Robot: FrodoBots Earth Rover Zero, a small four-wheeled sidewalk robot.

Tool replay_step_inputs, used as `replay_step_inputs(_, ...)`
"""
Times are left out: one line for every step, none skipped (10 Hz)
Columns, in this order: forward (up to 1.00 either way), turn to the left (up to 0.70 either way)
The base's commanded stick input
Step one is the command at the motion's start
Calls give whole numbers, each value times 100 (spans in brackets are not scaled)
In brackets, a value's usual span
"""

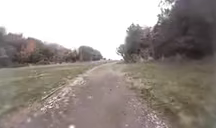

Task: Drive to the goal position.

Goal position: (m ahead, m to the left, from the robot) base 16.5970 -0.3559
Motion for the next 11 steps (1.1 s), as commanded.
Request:
replay_step_inputs(60, 0)
replay_step_inputs(60, 0)
replay_step_inputs(60, 0)
replay_step_inputs(60, 0)
replay_step_inputs(60, 0)
replay_step_inputs(60, 0)
replay_step_inputs(60, 0)
replay_step_inputs(60, 0)
replay_step_inputs(60, 0)
replay_step_inputs(60, 0)
replay_step_inputs(60, 0)
